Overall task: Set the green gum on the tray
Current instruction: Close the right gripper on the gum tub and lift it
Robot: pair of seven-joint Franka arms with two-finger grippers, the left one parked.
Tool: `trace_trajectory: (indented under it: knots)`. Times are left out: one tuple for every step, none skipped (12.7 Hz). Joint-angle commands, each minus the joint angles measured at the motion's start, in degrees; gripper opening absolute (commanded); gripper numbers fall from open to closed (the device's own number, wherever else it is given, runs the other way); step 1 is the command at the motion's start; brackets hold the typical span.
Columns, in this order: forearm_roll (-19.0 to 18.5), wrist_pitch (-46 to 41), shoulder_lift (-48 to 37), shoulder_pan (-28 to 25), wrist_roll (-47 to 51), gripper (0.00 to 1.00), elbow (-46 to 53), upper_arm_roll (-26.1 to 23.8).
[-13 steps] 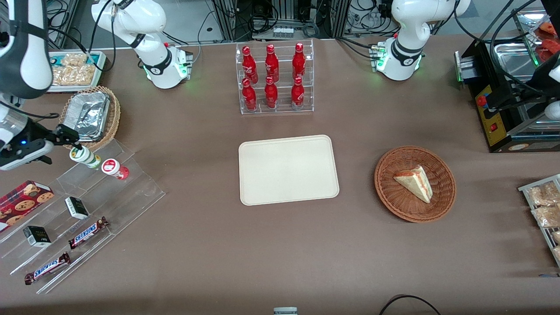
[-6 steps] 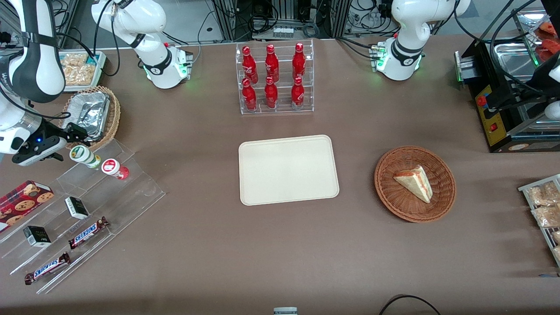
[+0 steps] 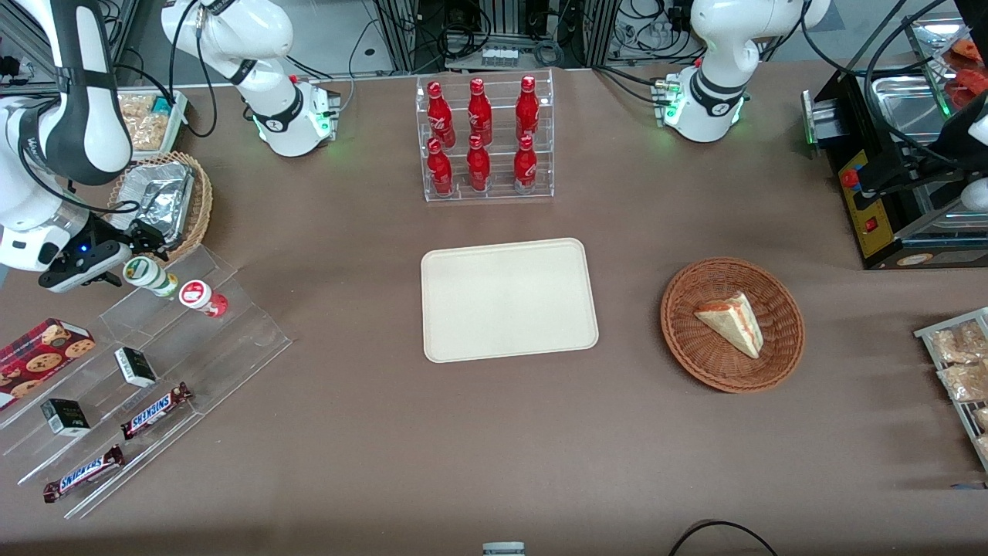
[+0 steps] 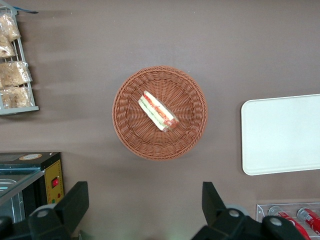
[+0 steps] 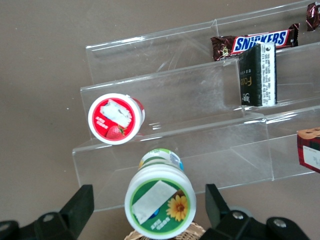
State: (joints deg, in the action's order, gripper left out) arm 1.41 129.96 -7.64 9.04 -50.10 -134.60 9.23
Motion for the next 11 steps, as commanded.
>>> trace_trajectory:
  knots:
    - [0.5,1.9,-1.6,0.7,-1.8,0.99,-2.4,0.3]
    - [0.5,2.8,-1.6,0.7,-1.8,0.99,-3.1,0.3]
    - [0.5,4.1,-1.6,0.8,-1.8,0.99,-3.9,0.3]
    - [0.5,4.6,-1.4,0.8,-2.3,0.99,-4.0,0.3]
    - [0.5,4.7,-1.3,0.8,-2.6,0.98,-3.9,0.3]
    - [0.5,4.7,-1.3,0.8,-2.9,0.89,-3.9,0.3]
    - [0.5,4.7,-1.2,0.8,-3.9,0.60,-3.7,0.3]
    - [0.5,4.7,-1.2,0.7,-4.0,0.28,-3.7,0.3]
    - [0.5,4.7,-1.2,0.7,-4.0,0.00,-3.6,0.3]
    - [0.4,4.5,-1.2,0.7,-4.0,0.00,-3.6,0.3]
    - [0.4,4.1,-1.3,0.7,-4.0,0.00,-3.2,0.3]
